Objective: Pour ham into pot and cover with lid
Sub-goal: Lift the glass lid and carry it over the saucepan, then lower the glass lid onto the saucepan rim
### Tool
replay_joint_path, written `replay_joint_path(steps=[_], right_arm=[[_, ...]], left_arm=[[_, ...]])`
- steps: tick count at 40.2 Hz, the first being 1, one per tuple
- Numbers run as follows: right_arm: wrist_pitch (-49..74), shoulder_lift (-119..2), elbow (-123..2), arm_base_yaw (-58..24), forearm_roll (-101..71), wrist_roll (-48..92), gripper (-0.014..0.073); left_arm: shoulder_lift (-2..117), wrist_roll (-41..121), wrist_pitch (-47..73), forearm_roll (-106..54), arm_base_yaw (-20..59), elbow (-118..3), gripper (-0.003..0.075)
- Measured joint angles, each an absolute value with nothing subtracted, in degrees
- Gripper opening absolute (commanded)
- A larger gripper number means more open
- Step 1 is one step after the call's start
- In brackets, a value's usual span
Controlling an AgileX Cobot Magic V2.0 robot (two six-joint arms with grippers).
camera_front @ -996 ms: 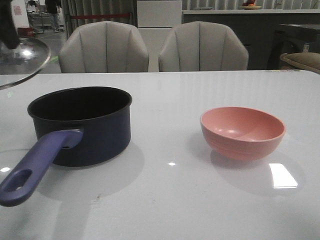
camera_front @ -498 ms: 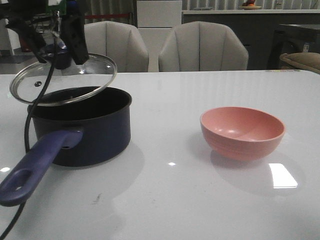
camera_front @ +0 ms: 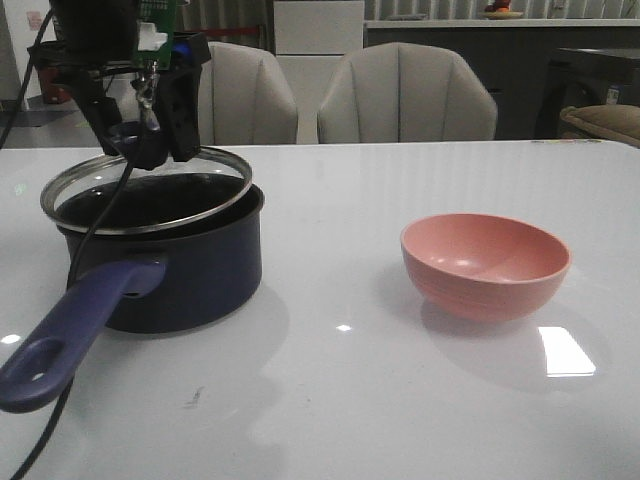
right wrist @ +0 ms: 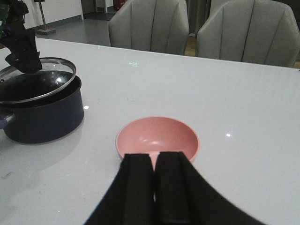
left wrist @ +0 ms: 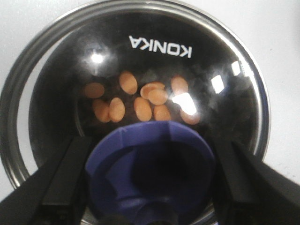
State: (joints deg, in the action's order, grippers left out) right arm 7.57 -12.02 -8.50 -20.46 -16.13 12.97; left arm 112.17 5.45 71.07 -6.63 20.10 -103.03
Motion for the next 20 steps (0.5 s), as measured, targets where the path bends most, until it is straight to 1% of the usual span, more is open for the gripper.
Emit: replay_joint_path(steps=[20], right_arm=[[7.6,-12.0,-8.5,-20.5,-16.1,13.0,0.0150]], left_arm=[[112.5,5.5,70.4,-6.6,20.1,-103.0,0.0382]])
